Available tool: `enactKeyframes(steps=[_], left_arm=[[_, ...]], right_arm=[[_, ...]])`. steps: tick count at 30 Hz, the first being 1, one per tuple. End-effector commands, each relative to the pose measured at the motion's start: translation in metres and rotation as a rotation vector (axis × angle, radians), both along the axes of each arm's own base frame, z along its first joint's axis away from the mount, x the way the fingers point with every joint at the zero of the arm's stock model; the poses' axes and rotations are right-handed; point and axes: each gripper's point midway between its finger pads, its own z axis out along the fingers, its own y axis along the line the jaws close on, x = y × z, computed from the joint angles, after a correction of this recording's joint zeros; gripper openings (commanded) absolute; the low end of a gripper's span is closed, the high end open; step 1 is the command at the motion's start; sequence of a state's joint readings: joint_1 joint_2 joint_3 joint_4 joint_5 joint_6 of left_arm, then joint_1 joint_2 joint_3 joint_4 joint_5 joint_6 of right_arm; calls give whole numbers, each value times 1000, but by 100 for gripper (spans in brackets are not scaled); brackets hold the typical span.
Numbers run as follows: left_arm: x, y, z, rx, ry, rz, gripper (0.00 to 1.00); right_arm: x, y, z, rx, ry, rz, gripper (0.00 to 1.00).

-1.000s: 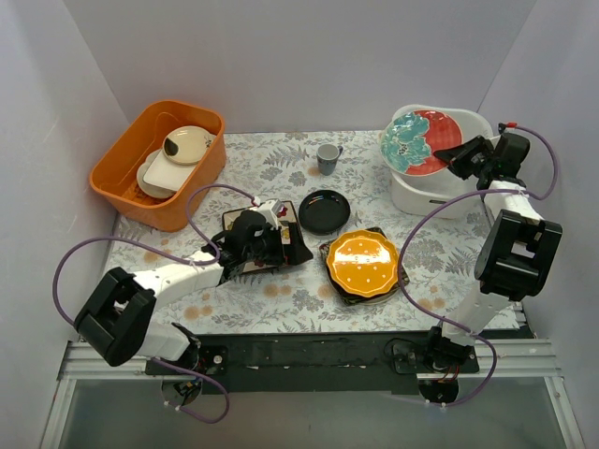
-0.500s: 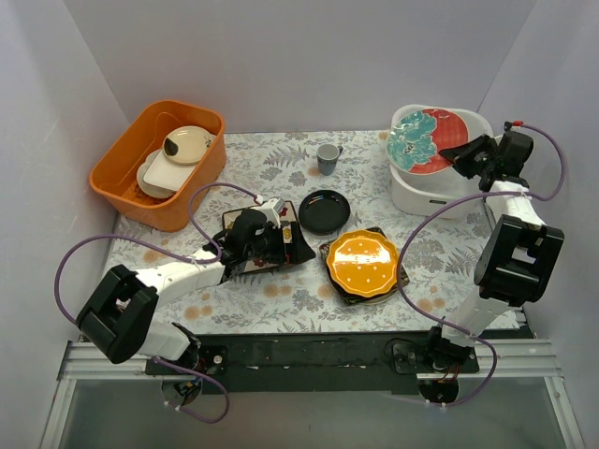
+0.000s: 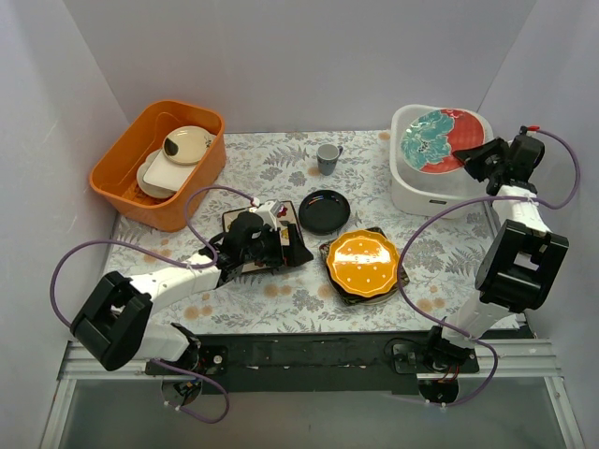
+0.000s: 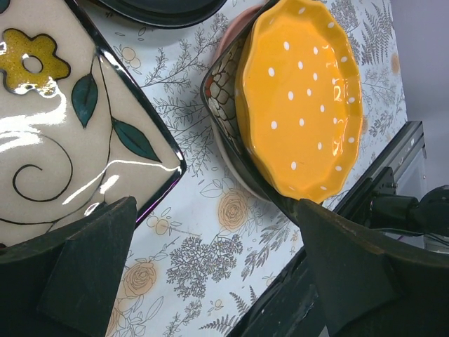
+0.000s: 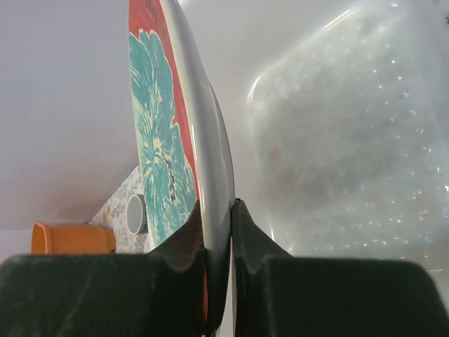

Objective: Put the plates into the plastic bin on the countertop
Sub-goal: Place the plate in the plastic bin.

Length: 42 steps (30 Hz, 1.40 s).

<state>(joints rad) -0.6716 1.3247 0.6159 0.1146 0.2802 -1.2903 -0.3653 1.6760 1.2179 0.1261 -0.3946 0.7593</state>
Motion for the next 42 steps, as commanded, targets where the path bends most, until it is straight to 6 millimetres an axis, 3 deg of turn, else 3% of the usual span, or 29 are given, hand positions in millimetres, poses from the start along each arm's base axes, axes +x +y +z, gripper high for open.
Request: enactKeyframes(steps=[1, 17, 23, 33, 37, 38, 39, 42], left_arm=[[1, 2, 15, -27, -39, 13, 98], [2, -4, 7, -29, -10, -2, 98], [3, -8, 6, -33, -7, -21, 98], [2, -11, 2, -39, -5, -40, 98], [1, -12, 0, -41, -1, -49, 98], [0, -12, 0, -40, -2, -49, 98], [1, -12, 1, -39, -7, -52, 98], [2, -9, -1, -26, -13, -37, 98]], right_arm=[[4, 0, 88, -43, -273, 11, 1], [14, -10, 61, -50, -203, -1, 1], [23, -12, 28, -29, -142, 9, 1], [38, -5, 7, -105, -71, 34, 1], [44, -8, 0, -152, -32, 30, 1], [43, -8, -12, -157, 11, 32, 1], [49, -10, -6, -178, 6, 32, 2], [50, -15, -21, -221, 75, 35, 7]])
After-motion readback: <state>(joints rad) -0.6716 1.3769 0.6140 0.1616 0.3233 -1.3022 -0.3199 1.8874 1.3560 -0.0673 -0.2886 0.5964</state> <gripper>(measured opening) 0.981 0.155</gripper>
